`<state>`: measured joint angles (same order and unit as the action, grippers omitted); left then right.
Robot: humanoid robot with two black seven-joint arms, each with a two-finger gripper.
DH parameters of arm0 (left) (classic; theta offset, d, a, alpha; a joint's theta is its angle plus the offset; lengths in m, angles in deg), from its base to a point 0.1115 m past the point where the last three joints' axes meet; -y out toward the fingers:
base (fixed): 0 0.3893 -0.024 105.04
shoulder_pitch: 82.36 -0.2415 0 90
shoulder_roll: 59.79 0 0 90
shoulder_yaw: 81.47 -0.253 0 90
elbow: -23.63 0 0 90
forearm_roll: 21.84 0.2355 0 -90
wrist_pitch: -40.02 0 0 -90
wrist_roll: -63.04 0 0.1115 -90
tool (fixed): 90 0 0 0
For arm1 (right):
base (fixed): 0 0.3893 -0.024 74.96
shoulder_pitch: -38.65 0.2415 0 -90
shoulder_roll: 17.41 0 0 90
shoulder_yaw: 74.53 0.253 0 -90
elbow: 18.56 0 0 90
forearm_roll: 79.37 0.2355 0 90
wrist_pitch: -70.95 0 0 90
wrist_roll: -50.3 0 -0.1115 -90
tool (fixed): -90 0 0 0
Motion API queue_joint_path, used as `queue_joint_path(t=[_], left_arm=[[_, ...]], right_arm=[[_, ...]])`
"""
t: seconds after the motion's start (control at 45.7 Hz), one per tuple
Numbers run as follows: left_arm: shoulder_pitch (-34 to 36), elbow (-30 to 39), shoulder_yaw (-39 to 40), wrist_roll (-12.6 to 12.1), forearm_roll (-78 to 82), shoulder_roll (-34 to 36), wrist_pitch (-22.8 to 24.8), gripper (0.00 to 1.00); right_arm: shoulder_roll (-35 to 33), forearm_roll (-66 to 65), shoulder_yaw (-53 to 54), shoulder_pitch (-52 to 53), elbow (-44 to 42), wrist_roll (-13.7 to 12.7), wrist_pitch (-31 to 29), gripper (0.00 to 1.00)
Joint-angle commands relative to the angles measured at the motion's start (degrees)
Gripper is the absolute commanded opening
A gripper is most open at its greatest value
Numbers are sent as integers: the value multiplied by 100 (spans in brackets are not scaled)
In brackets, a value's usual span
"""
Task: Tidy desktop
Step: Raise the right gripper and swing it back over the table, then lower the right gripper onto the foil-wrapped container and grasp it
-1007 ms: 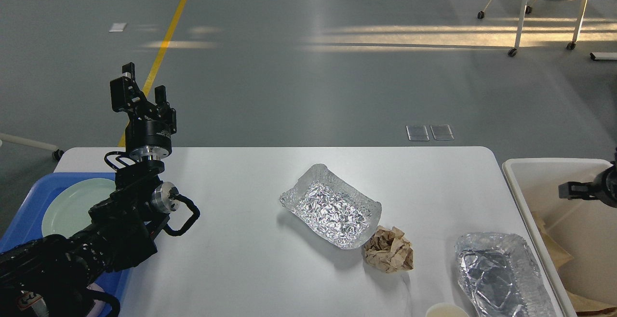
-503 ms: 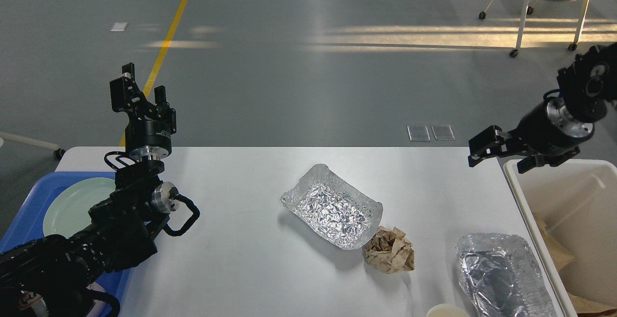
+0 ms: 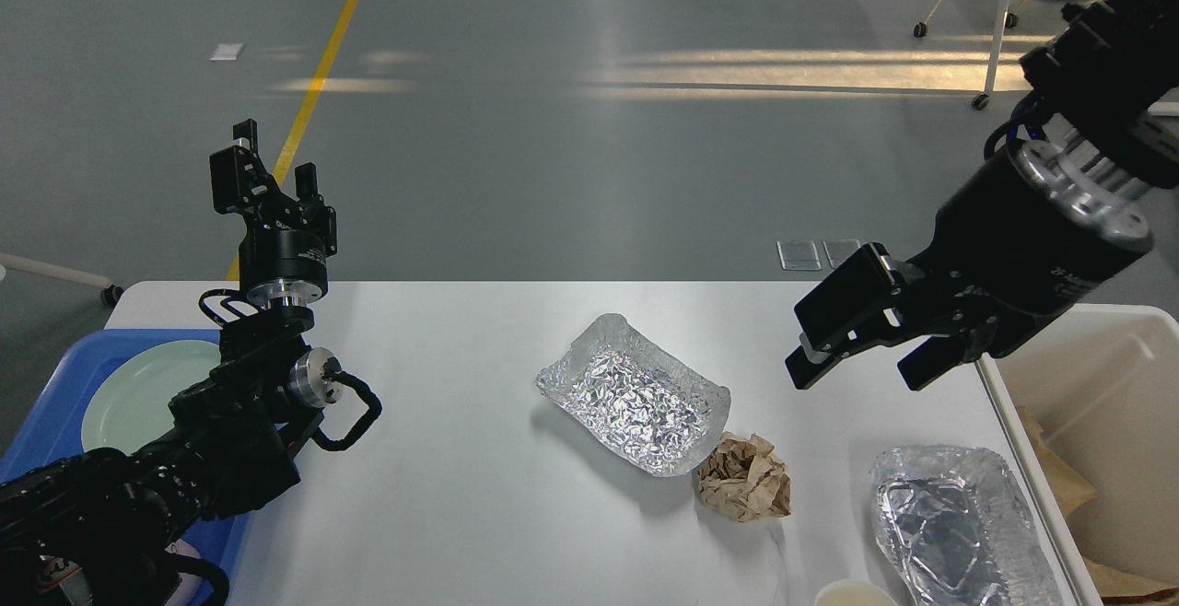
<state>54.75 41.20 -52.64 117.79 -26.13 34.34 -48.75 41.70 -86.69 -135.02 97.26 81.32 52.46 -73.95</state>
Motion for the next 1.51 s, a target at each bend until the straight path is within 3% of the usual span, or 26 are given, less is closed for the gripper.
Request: queue_joint_path(t=[0.0, 0.372, 0.722, 0.897, 1.116, 1.488], left_arm=[[0, 0, 0, 0, -1, 0, 0, 96], [0, 0, 0, 0, -1, 0, 0, 96], [0, 0, 0, 0, -1, 0, 0, 96], [0, 0, 0, 0, -1, 0, 0, 96], [0, 0, 0, 0, -1, 0, 0, 96], [0, 0, 0, 0, -1, 0, 0, 96]], right_arm=[[4, 196, 133, 283, 12, 4, -10, 100], [206, 30, 45, -199, -65, -57, -10, 100], [496, -454, -702, -2378, -662, -330, 2255, 100], [469, -586, -781, -3389, -1067, -330, 2642, 100], [461, -1105, -807, -4769, -1418, -330, 3749, 100], [996, -1114, -684, -6158, -2033, -330, 4522, 100]])
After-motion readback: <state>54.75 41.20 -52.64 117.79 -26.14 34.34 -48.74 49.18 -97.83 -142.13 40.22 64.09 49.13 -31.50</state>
